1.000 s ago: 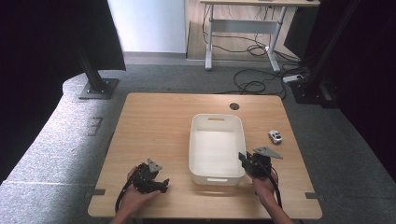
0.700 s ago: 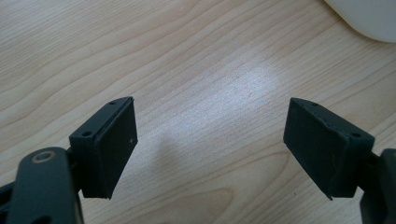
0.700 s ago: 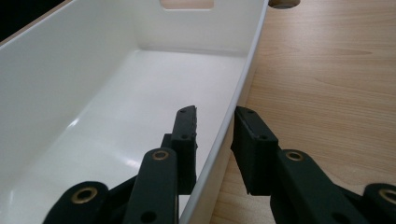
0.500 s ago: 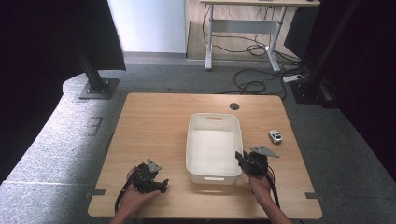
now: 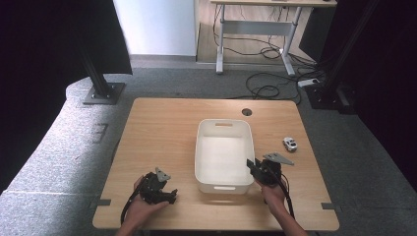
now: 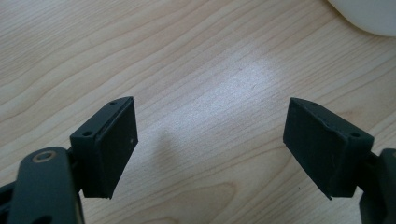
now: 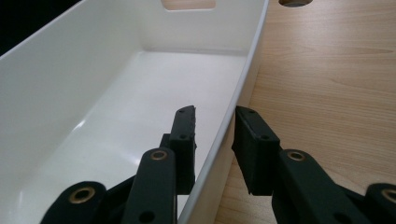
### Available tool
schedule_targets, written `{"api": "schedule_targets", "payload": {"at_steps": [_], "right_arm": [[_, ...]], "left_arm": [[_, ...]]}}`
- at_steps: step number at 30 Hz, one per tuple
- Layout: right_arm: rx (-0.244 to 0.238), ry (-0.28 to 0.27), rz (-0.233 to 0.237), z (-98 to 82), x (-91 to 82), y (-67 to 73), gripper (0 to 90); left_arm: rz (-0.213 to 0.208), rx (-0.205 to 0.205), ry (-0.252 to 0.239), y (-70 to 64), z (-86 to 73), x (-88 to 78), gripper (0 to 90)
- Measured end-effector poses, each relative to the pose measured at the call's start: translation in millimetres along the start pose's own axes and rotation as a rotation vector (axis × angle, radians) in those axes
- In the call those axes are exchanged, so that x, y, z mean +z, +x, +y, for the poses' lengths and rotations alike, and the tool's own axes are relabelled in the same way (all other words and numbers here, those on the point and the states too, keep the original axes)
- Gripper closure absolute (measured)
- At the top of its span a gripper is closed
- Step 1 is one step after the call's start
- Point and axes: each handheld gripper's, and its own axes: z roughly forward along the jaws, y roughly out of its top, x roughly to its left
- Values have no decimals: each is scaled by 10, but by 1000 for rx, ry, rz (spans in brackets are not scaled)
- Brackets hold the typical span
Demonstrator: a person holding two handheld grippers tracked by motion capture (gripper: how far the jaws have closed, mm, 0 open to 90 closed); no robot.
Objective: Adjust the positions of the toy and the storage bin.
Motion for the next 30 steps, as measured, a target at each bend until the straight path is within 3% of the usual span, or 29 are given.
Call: {"api": "schedule_targets", "payload": {"at_steps": [14,30], "right_arm": [[26,-3,8,-9,17,43,691],[-1,-8,12,5,67,92,672]], "left_arm": [[-2,11,9,-14,0,2,187],[-1,11,11,-8,-8,1,187]]}}
